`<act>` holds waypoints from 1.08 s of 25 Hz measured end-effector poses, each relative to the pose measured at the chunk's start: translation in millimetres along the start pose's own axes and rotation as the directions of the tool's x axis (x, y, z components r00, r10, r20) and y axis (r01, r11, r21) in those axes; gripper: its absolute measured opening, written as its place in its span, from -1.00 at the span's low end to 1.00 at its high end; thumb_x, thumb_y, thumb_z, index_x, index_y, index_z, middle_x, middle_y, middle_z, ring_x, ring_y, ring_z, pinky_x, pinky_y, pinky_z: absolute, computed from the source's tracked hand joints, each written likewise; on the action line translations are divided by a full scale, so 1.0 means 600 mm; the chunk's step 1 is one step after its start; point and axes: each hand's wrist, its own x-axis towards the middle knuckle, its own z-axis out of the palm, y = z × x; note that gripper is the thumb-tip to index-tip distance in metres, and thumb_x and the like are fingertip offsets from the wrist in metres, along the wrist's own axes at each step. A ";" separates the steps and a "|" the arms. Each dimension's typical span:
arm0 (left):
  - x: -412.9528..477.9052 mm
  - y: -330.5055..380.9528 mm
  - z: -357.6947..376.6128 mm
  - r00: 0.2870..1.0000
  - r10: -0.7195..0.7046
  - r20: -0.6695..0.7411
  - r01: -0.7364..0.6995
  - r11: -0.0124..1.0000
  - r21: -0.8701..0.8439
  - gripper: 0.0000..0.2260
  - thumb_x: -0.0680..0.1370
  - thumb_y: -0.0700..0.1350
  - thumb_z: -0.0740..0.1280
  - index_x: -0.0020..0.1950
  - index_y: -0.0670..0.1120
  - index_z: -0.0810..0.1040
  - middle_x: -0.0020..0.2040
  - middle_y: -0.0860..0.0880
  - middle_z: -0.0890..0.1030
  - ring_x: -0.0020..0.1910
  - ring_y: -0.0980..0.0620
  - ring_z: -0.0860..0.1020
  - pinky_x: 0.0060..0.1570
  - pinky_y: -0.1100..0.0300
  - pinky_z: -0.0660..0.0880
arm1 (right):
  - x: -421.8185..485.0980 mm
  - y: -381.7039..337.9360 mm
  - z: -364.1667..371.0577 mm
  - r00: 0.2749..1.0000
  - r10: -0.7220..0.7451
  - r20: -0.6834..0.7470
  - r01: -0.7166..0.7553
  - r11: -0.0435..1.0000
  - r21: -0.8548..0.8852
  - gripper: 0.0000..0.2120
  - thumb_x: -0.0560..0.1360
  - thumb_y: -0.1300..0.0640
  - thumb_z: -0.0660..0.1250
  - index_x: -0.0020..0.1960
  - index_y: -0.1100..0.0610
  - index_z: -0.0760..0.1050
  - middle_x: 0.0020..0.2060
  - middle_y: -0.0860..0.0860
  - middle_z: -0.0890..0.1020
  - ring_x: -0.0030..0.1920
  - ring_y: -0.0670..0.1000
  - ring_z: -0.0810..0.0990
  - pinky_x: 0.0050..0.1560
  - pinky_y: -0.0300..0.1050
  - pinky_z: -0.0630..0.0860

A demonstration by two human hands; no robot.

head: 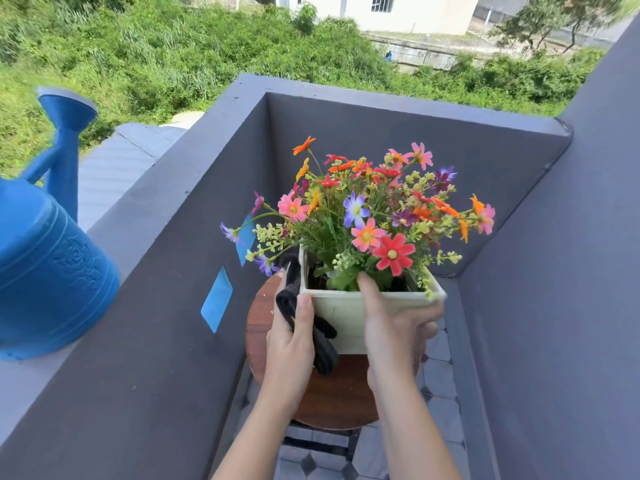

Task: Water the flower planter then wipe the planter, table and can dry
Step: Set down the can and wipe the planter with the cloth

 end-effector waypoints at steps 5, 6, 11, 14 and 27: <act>-0.004 -0.002 0.005 0.999 0.009 0.039 -0.010 0.999 0.039 -0.76 0.48 0.32 0.09 0.13 0.57 0.33 -0.08 0.38 0.61 -0.04 0.32 0.55 0.07 0.13 0.49 | 0.039 -0.025 -0.011 0.998 0.059 0.024 -0.058 0.998 -0.009 -0.32 0.14 -0.16 0.23 0.19 -0.02 0.08 0.13 0.06 0.22 0.25 0.21 0.25 0.10 0.14 0.39; -0.005 0.002 0.009 0.999 0.006 0.049 -0.008 0.999 0.038 -0.77 0.46 0.34 0.08 0.09 0.62 0.30 0.01 0.39 0.60 0.04 0.31 0.54 0.11 0.15 0.46 | 0.048 -0.029 -0.016 0.996 0.079 0.048 -0.078 0.997 -0.008 -0.32 0.12 -0.16 0.21 0.18 -0.02 0.10 0.15 0.06 0.24 0.23 0.21 0.28 0.15 0.22 0.42; 0.032 0.010 0.018 0.995 -0.068 0.069 0.069 0.998 -0.009 -0.79 0.61 0.12 0.05 0.01 0.50 0.31 -0.09 0.70 0.39 0.02 0.65 0.34 0.12 0.41 0.24 | 0.084 -0.046 -0.044 0.977 0.119 0.179 -0.128 0.991 0.037 -0.63 0.42 0.00 0.25 0.10 0.00 0.13 0.11 0.05 0.26 0.02 0.13 0.34 0.08 0.31 0.50; 0.043 0.013 0.030 0.997 -0.044 0.058 0.044 0.999 0.007 -0.76 0.62 0.07 0.03 0.04 0.50 0.23 -0.12 0.74 0.32 -0.02 0.68 0.31 0.06 0.56 0.21 | 0.093 -0.055 -0.050 0.963 0.144 0.229 -0.158 0.986 0.045 -0.64 0.48 -0.01 0.23 0.16 -0.01 0.13 0.16 0.04 0.26 0.13 0.19 0.30 0.09 0.34 0.49; 0.110 0.003 0.030 0.999 -0.015 -0.045 0.022 0.987 0.162 -0.61 0.62 0.11 -0.01 0.40 0.03 0.28 0.31 -0.05 0.47 0.34 -0.03 0.37 0.24 0.14 0.29 | 0.143 -0.037 -0.077 0.894 0.229 0.385 -0.270 0.961 0.055 -0.41 0.36 -0.07 0.24 0.35 0.08 0.25 0.15 0.06 0.34 -0.07 0.18 0.44 -0.21 0.15 0.50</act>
